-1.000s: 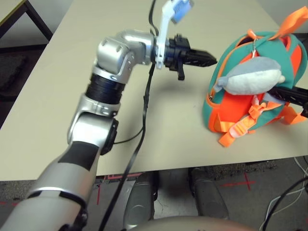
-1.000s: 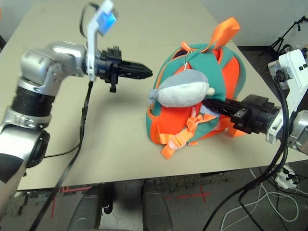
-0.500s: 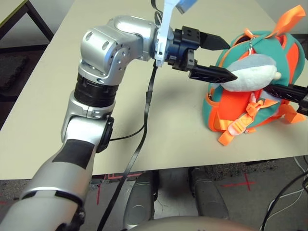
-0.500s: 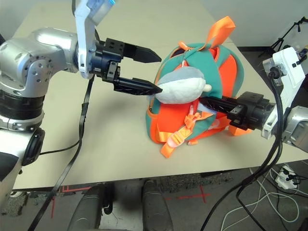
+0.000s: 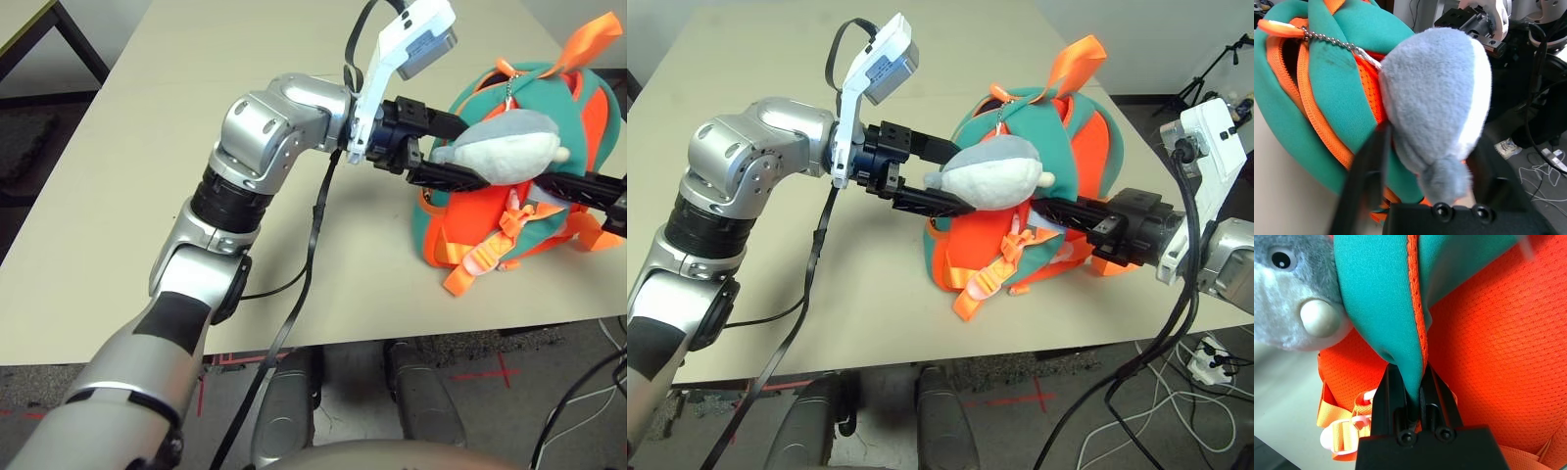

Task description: Put the pencil case into the backpack and zip it.

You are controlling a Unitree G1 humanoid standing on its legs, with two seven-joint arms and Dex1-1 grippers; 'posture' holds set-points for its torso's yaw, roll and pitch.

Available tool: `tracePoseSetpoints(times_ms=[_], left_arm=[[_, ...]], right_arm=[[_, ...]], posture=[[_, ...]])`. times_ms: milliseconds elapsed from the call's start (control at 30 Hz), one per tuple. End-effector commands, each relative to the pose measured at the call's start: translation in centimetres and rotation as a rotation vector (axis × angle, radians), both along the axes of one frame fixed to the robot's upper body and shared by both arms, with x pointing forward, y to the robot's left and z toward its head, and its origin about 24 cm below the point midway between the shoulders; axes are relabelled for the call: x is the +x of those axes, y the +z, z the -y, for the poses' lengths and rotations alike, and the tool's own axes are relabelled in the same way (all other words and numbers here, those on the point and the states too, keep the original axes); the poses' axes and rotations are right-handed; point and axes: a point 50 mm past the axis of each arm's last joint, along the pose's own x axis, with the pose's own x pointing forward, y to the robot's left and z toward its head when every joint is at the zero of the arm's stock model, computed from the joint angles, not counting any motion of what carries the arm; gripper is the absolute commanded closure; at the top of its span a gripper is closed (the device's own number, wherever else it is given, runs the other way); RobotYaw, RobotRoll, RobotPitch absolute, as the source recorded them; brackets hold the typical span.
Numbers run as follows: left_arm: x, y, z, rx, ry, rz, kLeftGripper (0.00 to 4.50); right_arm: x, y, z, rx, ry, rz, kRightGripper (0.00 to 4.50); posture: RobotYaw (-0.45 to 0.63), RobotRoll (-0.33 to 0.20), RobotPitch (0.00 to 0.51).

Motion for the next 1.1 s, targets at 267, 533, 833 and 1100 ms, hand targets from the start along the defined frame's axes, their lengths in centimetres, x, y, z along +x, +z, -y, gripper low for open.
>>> tracePoseSetpoints(times_ms=[267, 533, 833, 1100], left_arm=[[0.6, 3.0, -2.6, -0.158, 0.057, -0.082, 4.43], [0.7, 2.0, -8.8, -0.265, 0.142, -0.421, 4.43], [-2.5, -9.9, -11.0, 0.038, 0.206, -0.812, 4.43], [-2.4, -17.1, -10.0, 0.151, 0.327, -0.900, 4.43]], right_arm=[[-0.1, 0.0, -0.2, 0.009, 0.013, 0.003, 4.45], [0.1, -0.1, -0.3, 0.003, 0.020, -0.002, 4.45], [0.5, -0.2, -0.3, 0.006, 0.031, -0.004, 4.45], [0.5, -0.3, -0.4, 0.009, 0.033, -0.017, 4.45]], posture=[[0.01, 0.000, 0.204], [0.03, 0.000, 0.195], [0.04, 0.000, 0.190], [0.03, 0.000, 0.197]])
